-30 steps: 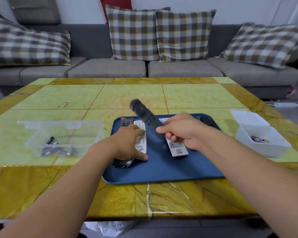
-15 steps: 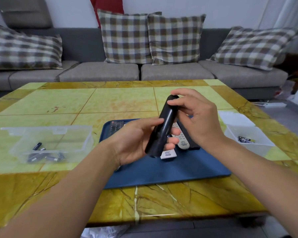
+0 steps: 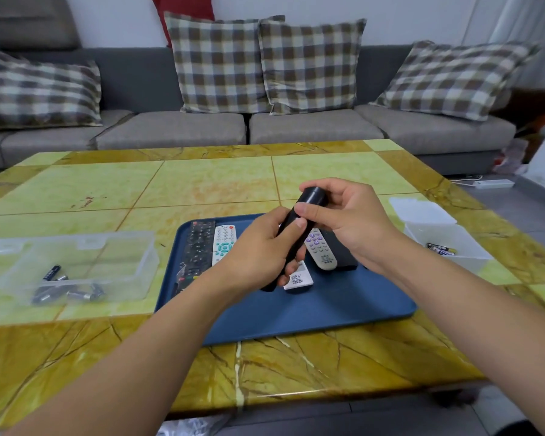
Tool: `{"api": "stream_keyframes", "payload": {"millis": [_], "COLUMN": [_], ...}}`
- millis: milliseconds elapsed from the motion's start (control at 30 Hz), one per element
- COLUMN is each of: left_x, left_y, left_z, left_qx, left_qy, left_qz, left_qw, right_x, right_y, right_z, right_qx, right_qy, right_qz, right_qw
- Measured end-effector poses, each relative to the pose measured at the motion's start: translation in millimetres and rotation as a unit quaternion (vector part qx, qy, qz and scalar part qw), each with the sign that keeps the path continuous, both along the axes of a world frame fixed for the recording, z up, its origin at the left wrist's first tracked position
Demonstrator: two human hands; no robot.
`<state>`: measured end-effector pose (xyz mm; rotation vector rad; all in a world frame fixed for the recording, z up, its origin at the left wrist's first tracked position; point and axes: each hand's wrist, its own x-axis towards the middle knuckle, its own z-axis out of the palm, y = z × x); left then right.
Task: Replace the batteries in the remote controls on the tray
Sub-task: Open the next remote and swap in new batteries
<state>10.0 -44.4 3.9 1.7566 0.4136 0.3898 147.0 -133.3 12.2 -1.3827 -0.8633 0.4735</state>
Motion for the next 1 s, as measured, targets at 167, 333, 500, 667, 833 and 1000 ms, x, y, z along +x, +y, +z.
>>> {"api": "stream_keyframes", "payload": {"millis": [167, 333, 500, 667, 833, 1000], "left_x": [5, 8, 5, -2, -4, -2], "left_y": [2, -1, 9, 13, 13, 15], "left_z": [-4, -8, -4, -3, -2, -6], "left_qx": [0.010, -0.031, -0.104, -0.179, -0.206, -0.185], "left_qy": [-0.001, 0.023, 0.060, 0.032, 0.014, 0.019], "left_qz": [0.035, 0.067, 0.102, 0.082, 0.062, 0.055], "left_qw": [0.999, 0.997, 0.988, 0.980, 0.977, 0.981], "right_x": [1, 1, 24, 55, 58, 55], "right_y": [3, 1, -3, -9, -5, -5], "right_z": [0, 4, 11, -23, -33, -38], "right_qx": [-0.029, -0.050, 0.004, -0.163, -0.240, -0.346], "right_qy": [-0.082, -0.095, 0.135, 0.227, 0.141, -0.204], "right_qz": [-0.055, -0.095, -0.080, -0.143, -0.181, -0.234], "right_qw": [0.995, 0.990, 0.988, 0.949, 0.943, 0.886]}}
